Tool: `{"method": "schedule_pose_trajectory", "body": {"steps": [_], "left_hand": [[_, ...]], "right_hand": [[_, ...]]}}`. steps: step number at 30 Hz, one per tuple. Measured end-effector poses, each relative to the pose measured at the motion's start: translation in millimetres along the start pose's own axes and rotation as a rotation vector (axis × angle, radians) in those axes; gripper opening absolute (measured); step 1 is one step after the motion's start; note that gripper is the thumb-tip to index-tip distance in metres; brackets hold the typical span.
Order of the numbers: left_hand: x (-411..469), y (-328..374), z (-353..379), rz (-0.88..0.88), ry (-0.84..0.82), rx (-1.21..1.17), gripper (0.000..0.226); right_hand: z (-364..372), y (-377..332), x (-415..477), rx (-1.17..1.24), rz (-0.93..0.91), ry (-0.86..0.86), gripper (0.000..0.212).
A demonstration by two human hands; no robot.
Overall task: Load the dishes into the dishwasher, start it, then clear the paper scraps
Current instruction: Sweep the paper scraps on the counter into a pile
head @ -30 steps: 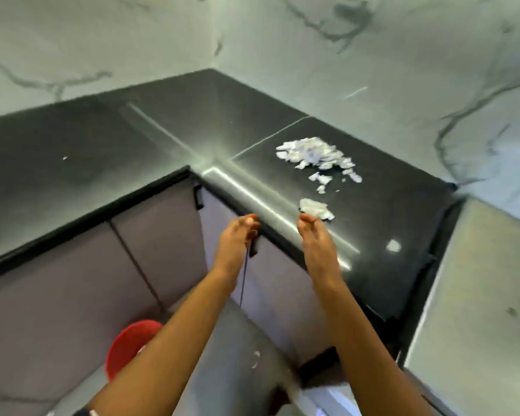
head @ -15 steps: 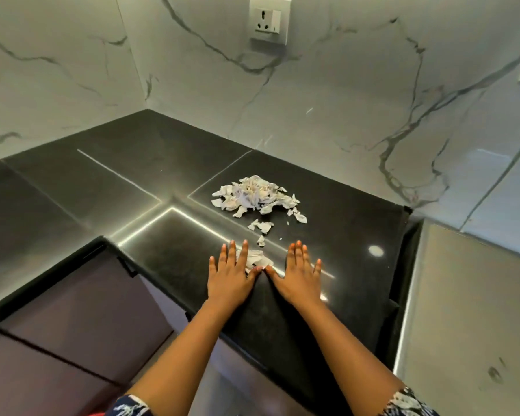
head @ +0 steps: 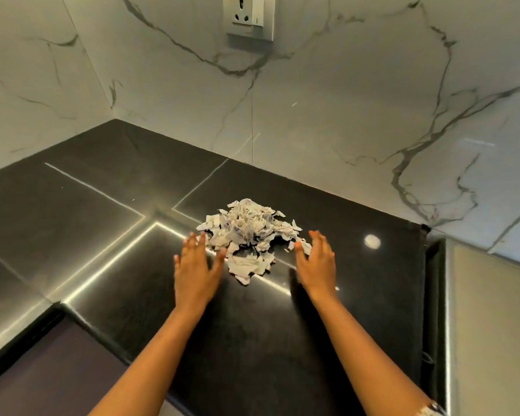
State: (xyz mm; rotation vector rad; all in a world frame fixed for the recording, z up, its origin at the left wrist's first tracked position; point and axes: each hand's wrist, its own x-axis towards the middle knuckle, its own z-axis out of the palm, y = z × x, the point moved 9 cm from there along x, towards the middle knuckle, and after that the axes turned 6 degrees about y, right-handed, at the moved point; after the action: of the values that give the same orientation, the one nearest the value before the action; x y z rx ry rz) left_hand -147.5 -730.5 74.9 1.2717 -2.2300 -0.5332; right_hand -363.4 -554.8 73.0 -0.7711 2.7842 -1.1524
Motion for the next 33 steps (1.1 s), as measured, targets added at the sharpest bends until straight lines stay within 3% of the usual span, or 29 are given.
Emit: {"method": "schedule_pose_trajectory", "body": {"steps": [3, 7, 10, 13, 15, 16, 18, 24, 26, 29, 31, 33], "left_hand": [[58, -30, 16, -0.144, -0.098, -0.073, 0.07], [106, -10, 51, 0.015, -0.25, -0.094, 0.072], [103, 9, 58, 0.17, -0.37, -0.082, 0.089], [81, 9, 50, 0.227, -0.434, -0.272, 0.101], [85, 0, 39, 0.147, -0.381, -0.393, 0.084], [95, -6, 34, 0.083, -0.341, -0.422, 0.072], [120, -18, 33, -0.028, -0.298, -0.437, 0.058], [153, -19, 31, 0.092, -0.377, -0.331, 0.047], [156, -50, 1, 0.111, -0.205, -0.28, 0.045], [172, -141, -45, -0.015, 0.038, 0.088, 0.055], [184, -198, -56, -0.2, -0.023, 0.285, 0.067], [202, -206, -49, -0.183, -0.136, 0.345, 0.074]], "right_hand": [[32, -1, 37, -0.129, 0.058, -0.137, 0.064], [77, -40, 65, -0.147, -0.115, -0.287, 0.063], [97, -59, 56, -0.189, -0.262, -0.431, 0.06], [92, -66, 33, 0.09, -0.263, -0.485, 0.073], [75, -64, 41, 0.353, -0.116, -0.36, 0.059], [69, -63, 53, 0.404, -0.049, -0.292, 0.048], [76, -71, 79, 0.361, -0.003, -0.318, 0.046], [154, -129, 92, 0.03, -0.218, -0.726, 0.053], [162, -133, 88, 0.102, -0.223, -0.763, 0.051], [160, -121, 92, 0.303, -0.096, -0.773, 0.063], [164, -121, 94, 0.331, -0.053, -0.791, 0.074], [163, -125, 96, 0.361, -0.035, -0.78, 0.078]]}}
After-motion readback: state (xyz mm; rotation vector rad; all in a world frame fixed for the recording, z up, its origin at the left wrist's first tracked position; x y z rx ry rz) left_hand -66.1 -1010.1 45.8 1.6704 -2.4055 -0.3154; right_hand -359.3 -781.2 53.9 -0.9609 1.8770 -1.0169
